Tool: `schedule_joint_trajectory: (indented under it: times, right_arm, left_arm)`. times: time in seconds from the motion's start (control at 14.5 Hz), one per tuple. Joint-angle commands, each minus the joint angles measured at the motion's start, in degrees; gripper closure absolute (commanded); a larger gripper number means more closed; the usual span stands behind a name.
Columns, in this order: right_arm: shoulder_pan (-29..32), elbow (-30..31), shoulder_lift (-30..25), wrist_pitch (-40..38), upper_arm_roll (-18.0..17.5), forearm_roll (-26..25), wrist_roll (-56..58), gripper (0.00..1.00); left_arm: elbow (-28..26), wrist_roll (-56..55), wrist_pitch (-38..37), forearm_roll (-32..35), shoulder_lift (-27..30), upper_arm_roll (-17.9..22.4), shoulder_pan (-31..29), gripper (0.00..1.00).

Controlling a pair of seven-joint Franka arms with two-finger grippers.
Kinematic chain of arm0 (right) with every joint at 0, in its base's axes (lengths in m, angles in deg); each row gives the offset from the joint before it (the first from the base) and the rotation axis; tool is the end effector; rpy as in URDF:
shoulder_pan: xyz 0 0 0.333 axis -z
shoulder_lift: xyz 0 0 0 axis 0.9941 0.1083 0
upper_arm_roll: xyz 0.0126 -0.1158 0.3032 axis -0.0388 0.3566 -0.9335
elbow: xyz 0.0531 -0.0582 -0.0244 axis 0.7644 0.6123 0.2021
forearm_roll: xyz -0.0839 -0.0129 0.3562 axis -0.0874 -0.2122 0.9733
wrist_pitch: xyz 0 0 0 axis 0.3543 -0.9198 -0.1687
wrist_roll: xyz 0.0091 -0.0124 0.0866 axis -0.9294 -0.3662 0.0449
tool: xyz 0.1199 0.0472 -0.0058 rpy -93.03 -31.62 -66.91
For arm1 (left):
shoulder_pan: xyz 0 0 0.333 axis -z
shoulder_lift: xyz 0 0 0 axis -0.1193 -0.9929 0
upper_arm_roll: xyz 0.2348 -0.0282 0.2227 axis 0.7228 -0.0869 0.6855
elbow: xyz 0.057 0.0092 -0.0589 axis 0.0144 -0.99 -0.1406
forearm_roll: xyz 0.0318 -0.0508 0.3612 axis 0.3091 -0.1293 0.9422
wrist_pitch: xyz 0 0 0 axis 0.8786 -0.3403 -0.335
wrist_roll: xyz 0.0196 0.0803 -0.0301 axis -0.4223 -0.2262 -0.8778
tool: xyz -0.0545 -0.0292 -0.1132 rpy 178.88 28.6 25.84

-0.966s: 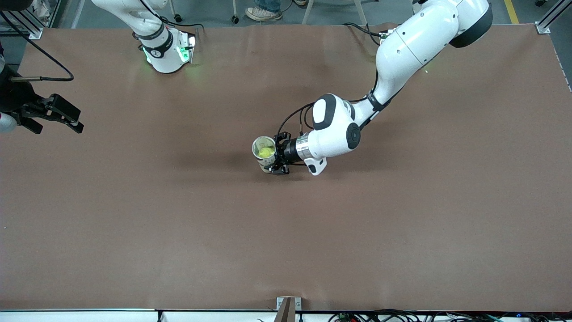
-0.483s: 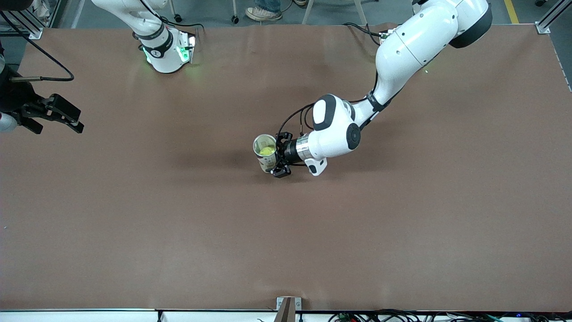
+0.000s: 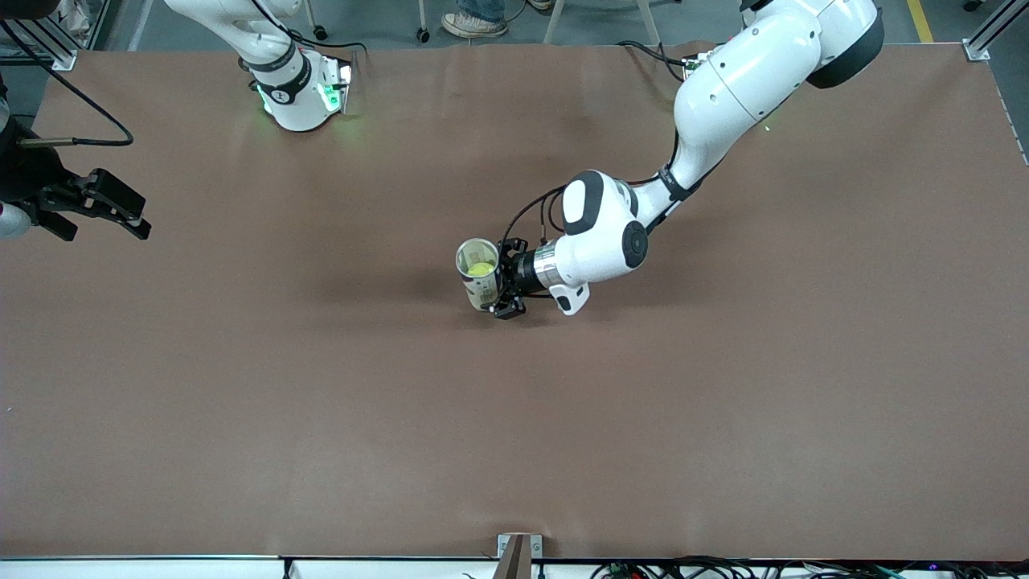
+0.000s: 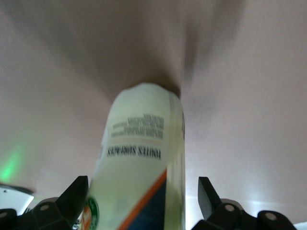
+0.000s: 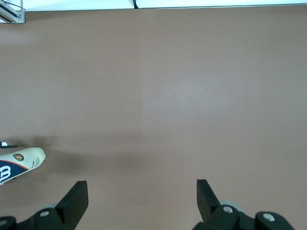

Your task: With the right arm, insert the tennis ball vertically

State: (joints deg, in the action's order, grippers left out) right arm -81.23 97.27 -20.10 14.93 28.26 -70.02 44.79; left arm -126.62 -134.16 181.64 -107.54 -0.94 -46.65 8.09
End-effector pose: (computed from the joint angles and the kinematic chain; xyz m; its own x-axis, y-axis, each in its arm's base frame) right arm 0.5400 0.0342 0.6393 0.9941 -0.0077 0.1082 -0.0050 -0.9997 -0.0250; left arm 0.5012 -0.4743 0.2038 -0.0152 0.7072 -0.7069 0.9970 -0.0429 -0.0643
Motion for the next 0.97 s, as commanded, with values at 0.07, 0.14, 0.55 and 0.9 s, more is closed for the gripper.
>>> schedule_joint_trajectory:
  times: [0.07, 0.14, 0.55, 0.9]
  right_arm:
    - [0.52, 0.63, -0.57, -0.07, -0.48, -0.48, 0.67, 0.00]
    - [0.52, 0.63, -0.57, -0.07, -0.39, -0.39, 0.67, 0.00]
    - [0.52, 0.63, -0.57, -0.07, -0.48, -0.48, 0.67, 0.00]
    - [0.43, 0.72, -0.57, -0.07, -0.48, -0.48, 0.58, 0.00]
  left_arm:
    - [-3.70, 2.22, 1.55, -0.58, 1.60, 0.09, -0.87, 0.00]
    - [-4.32, 2.22, 1.55, -0.58, 1.69, 0.09, -1.22, 0.00]
    - [-11.18, 5.65, 1.11, -0.49, 6.43, -0.35, -5.26, 0.00]
    - [-15.13, 12.32, -10.54, 10.35, 13.28, 0.62, -15.78, 0.00]
